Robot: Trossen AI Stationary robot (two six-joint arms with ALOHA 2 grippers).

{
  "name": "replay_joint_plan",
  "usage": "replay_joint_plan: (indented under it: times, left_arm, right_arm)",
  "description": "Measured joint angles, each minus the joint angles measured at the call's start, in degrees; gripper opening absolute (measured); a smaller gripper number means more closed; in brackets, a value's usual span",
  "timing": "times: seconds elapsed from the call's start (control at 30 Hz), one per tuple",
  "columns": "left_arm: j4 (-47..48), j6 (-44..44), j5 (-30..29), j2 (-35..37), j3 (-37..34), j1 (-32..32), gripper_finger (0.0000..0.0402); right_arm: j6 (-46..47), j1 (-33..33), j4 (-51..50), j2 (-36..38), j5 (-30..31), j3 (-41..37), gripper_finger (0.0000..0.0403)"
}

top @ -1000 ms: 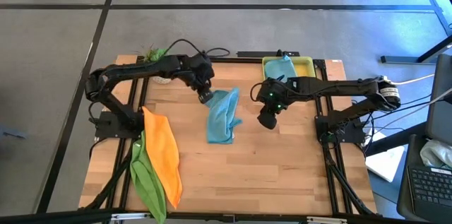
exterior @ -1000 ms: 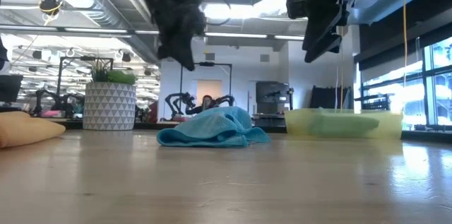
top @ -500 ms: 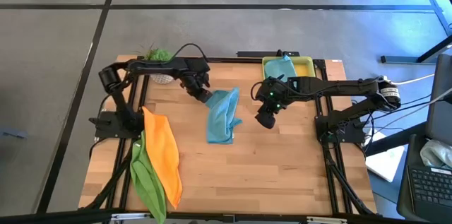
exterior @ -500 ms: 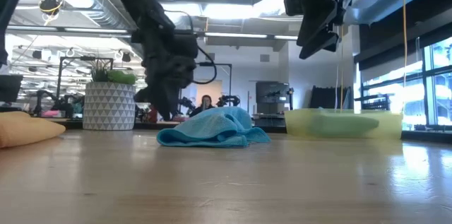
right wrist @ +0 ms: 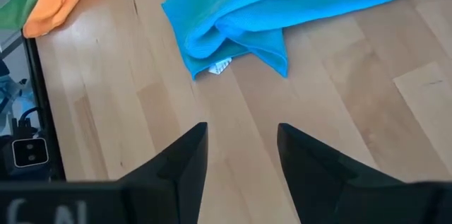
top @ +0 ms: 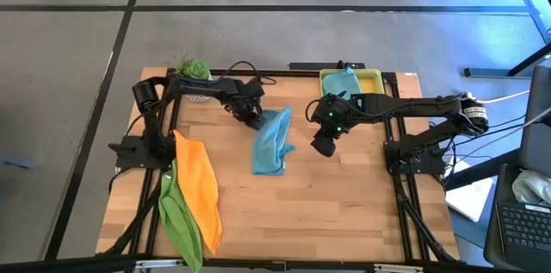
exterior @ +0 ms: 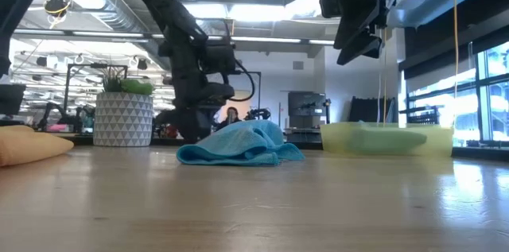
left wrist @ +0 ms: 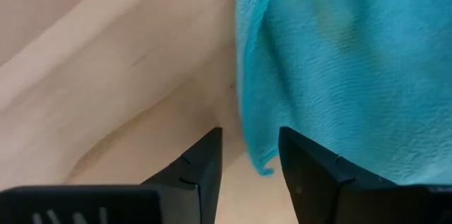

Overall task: Fold microfiber towels
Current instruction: Fold the right blue microfiber towel

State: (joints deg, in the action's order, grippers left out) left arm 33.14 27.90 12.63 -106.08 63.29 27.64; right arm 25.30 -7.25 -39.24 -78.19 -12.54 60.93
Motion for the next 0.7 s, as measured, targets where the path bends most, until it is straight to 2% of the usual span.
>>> replay_joint_plan:
  times: [0.17,0.4,0.5,0.6,0.7]
  left_arm:
    - [-2.4,1.8,0.0,-0.8,0.1,-0.6,0.0131]
    - [-0.6,0.9,-0.6,-0.9,0.2,-0.7,0.0122]
    - [0.4,-1.0,-0.1,-1.0,0.2,-0.6,0.0085]
    - [2.2,-2.1,1.5,-0.6,0.0,-0.6,0.0023]
    - [3.2,-2.8,3.8,1.4,-0.1,-0.8,0.0006]
  right_arm:
    - [0.0,0.0,0.0,0.0,-0.1,0.0,0.0173]
    - [0.0,0.0,-0.1,0.0,-0.1,0.0,0.0173]
    - [-0.1,0.0,0.0,0.0,-0.1,0.0,0.0173]
    - [-0.4,0.0,0.2,0.0,0.0,0.0,0.0173]
    - [-1.4,0.0,0.8,0.0,0.7,0.0,0.0173]
